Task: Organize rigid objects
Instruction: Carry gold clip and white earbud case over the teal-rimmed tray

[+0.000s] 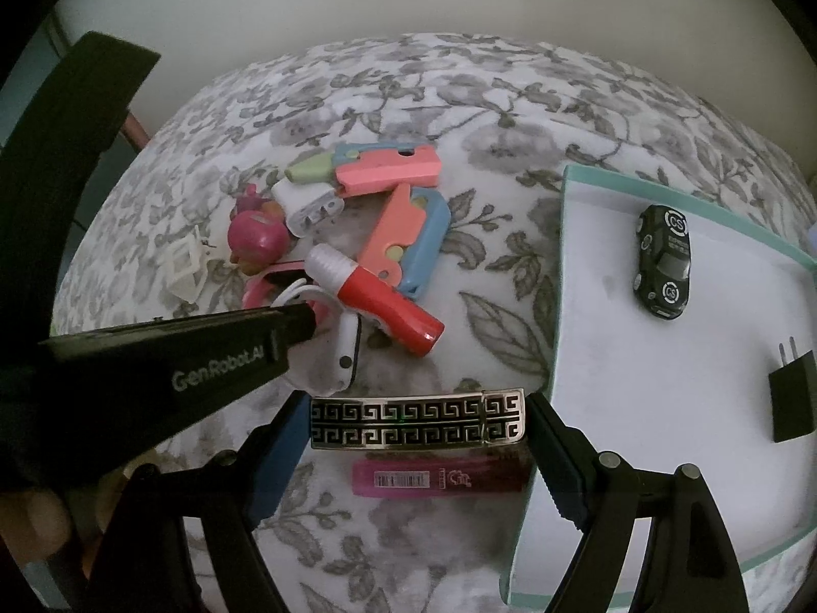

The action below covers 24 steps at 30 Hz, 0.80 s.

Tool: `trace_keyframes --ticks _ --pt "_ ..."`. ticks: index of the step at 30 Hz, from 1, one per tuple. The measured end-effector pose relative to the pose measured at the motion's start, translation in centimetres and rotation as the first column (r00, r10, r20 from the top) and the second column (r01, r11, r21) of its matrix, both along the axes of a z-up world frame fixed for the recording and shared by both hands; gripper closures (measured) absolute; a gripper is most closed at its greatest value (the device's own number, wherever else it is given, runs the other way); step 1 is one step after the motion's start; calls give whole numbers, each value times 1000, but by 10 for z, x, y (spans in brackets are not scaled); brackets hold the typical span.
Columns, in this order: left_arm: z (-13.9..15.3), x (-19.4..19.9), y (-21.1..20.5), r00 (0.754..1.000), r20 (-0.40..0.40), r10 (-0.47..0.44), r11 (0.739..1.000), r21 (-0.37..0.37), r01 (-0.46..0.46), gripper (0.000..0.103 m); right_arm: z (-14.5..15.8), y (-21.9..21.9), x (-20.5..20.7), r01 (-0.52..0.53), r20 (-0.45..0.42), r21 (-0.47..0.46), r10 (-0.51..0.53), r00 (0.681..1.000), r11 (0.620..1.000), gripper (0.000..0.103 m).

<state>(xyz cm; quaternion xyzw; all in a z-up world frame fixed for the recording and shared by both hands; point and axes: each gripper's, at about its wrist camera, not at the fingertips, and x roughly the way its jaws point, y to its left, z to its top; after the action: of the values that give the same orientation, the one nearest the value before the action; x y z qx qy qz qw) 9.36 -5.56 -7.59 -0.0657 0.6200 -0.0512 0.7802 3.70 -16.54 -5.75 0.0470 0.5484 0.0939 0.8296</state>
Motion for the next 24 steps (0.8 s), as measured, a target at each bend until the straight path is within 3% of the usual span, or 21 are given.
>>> trace_keyframes --ticks 15,24 --pt "47 -8 19 991 130 37 999 -42 -32 87 22 -24 -2 67 47 85 -71 996 994 18" --pt "61 -12 5 988 152 9 997 -79 3 87 27 -83 -6 241 40 121 -247 968 963 18"
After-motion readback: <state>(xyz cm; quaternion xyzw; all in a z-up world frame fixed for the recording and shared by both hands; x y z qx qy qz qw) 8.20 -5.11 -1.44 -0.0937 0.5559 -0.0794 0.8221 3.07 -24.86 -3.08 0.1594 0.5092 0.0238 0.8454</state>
